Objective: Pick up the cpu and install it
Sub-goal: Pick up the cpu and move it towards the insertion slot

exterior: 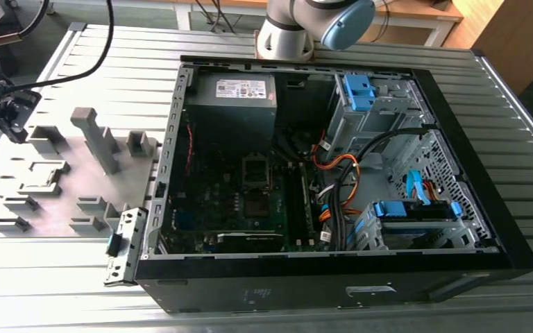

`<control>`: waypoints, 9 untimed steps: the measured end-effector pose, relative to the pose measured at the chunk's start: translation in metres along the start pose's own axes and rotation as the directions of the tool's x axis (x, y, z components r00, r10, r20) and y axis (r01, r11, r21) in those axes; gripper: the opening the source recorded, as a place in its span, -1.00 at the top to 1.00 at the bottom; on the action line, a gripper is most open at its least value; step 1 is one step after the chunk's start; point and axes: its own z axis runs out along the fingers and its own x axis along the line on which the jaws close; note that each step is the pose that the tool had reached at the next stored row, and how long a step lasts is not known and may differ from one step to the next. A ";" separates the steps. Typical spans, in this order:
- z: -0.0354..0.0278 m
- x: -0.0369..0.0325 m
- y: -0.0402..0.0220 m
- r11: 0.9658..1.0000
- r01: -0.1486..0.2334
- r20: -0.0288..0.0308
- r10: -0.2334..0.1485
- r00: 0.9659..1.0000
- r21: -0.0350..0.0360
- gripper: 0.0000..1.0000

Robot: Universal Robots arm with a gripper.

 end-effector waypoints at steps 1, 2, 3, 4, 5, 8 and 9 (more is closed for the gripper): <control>0.0000 0.0000 0.0000 1.000 0.000 0.000 0.000 1.000 0.000 0.79; 0.0000 0.0000 0.0000 1.000 0.000 0.000 0.000 1.000 0.000 0.79; 0.0001 0.0000 0.0000 1.000 0.000 0.000 0.000 1.000 0.000 0.79; 0.0002 0.0000 0.0000 1.000 0.000 0.000 0.000 1.000 0.000 0.79; 0.0001 0.0000 0.0000 1.000 0.000 0.000 0.000 1.000 0.000 0.79; 0.0009 0.0001 -0.0001 1.000 0.000 0.000 0.000 1.000 0.000 0.79; 0.0015 0.0001 -0.0002 1.000 0.000 0.000 0.000 1.000 -0.001 0.79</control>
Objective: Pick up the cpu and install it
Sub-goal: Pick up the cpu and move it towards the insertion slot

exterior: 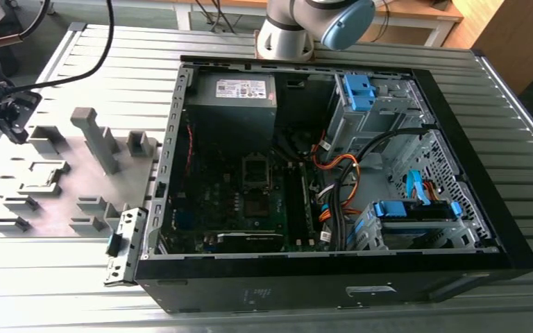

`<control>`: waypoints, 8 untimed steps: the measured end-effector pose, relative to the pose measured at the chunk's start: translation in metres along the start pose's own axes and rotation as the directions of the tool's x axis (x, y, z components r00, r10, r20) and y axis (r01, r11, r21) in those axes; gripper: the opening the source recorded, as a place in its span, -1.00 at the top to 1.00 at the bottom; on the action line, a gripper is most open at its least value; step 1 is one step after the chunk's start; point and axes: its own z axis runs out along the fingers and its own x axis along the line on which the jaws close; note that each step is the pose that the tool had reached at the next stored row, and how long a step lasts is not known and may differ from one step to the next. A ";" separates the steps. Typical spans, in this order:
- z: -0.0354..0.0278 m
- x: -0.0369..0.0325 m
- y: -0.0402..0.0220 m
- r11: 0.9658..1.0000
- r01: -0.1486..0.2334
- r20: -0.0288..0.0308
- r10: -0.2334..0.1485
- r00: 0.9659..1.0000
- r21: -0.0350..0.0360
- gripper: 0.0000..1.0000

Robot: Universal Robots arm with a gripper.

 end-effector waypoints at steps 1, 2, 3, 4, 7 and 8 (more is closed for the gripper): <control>0.0007 0.0000 -0.0001 1.000 0.000 0.000 0.000 1.000 0.000 0.79; 0.0015 0.0001 -0.0003 1.000 0.000 0.000 0.000 1.000 -0.001 0.79; 0.0022 0.0001 -0.0006 1.000 0.000 0.000 0.000 1.000 -0.002 0.79; 0.0030 0.0001 -0.0008 1.000 0.000 0.000 0.000 1.000 -0.003 0.79; 0.0056 0.0004 -0.0019 1.000 0.001 0.002 0.000 1.000 -0.009 0.79; 0.0062 0.0005 -0.0023 1.000 0.001 0.003 -0.001 1.000 -0.013 0.79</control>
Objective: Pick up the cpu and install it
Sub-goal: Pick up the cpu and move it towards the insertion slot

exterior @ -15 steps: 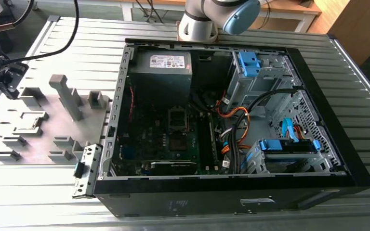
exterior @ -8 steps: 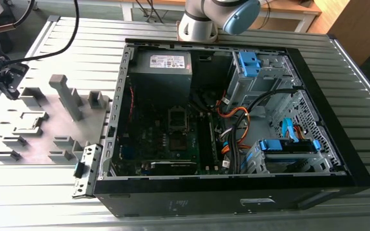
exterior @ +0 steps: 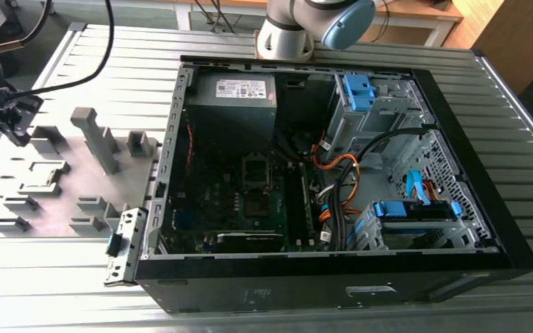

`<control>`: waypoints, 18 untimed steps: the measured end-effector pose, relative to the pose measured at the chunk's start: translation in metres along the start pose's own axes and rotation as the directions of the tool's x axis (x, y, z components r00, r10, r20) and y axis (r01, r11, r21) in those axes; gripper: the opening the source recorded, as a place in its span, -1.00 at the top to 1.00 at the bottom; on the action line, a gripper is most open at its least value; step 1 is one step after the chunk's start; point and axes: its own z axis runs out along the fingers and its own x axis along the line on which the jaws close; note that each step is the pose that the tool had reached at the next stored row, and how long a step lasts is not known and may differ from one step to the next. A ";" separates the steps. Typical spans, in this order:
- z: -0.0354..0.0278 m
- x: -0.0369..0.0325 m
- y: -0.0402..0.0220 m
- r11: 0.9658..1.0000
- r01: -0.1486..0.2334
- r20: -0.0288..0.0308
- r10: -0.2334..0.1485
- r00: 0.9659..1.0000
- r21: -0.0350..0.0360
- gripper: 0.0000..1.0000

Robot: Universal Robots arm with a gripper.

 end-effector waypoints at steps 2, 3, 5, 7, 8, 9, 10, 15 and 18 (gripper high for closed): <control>0.0014 0.0002 -0.0008 1.000 0.000 0.002 0.000 1.000 -0.004 0.79; 0.0022 0.0002 -0.0012 1.000 0.000 0.002 0.000 1.000 -0.004 0.79; 0.0041 0.0001 -0.0023 1.000 0.001 0.002 -0.001 1.000 -0.004 0.79; 0.0063 0.0001 -0.0035 1.000 0.002 0.002 -0.002 1.000 -0.004 0.79; 0.0075 0.0000 -0.0041 1.000 0.003 0.002 -0.003 1.000 -0.004 0.79; 0.0087 -0.0001 -0.0047 1.000 0.004 0.001 -0.004 1.000 -0.004 0.79; 0.0100 -0.0002 -0.0052 1.000 0.005 0.001 -0.005 1.000 -0.004 0.79; 0.0162 -0.0005 -0.0073 1.000 0.013 0.001 -0.013 1.000 -0.004 0.79; 0.0199 -0.0007 -0.0085 1.000 0.018 0.001 -0.018 1.000 -0.004 0.79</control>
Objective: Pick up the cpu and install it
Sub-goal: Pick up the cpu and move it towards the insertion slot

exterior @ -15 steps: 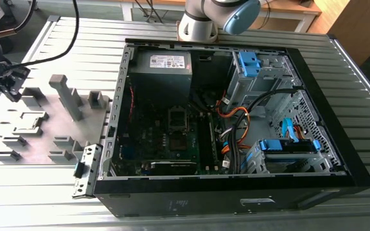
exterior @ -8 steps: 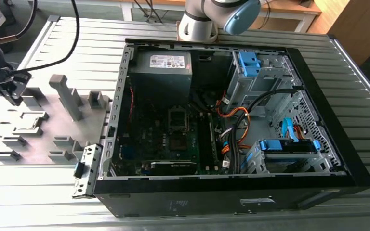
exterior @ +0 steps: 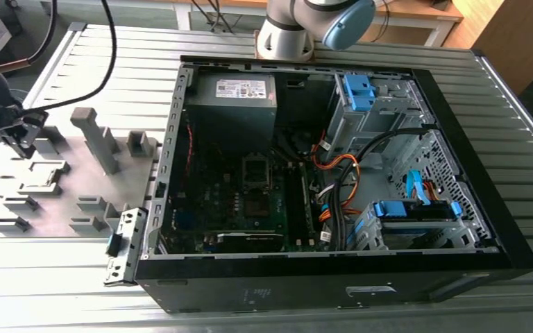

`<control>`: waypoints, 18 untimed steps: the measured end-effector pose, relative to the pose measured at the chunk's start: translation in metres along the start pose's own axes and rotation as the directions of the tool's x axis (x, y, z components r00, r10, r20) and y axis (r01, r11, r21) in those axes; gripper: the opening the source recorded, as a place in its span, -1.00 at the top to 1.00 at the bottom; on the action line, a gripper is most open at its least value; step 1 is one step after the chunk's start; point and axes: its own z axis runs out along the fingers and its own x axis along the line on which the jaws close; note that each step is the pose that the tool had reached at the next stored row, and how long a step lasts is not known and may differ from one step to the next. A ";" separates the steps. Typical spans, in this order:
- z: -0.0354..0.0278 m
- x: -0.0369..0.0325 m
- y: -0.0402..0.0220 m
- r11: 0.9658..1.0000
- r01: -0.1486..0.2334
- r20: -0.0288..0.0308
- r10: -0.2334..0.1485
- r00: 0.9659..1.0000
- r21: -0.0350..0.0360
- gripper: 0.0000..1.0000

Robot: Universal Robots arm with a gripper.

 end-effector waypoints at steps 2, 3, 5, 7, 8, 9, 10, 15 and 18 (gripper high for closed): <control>0.0027 -0.0001 -0.0008 1.000 0.003 0.000 -0.003 1.000 0.000 0.79; 0.0040 -0.0002 -0.0011 1.000 0.005 0.000 -0.005 1.000 0.000 0.79; 0.0066 -0.0003 -0.0019 1.000 0.007 0.000 -0.007 1.000 0.000 0.79; 0.0089 -0.0004 -0.0028 1.000 0.011 -0.001 -0.011 1.000 0.000 0.79; 0.0099 -0.0004 -0.0032 1.000 0.012 -0.001 -0.012 1.000 0.000 0.79; 0.0137 -0.0007 -0.0058 1.000 0.017 -0.001 -0.017 1.000 0.000 0.79; 0.0148 -0.0008 -0.0067 1.000 0.018 -0.001 -0.018 1.000 0.000 0.79; 0.0205 -0.0010 -0.0089 1.000 0.025 -0.001 -0.025 1.000 0.001 0.79; 0.0220 -0.0011 -0.0091 1.000 0.025 -0.001 -0.025 1.000 0.001 0.79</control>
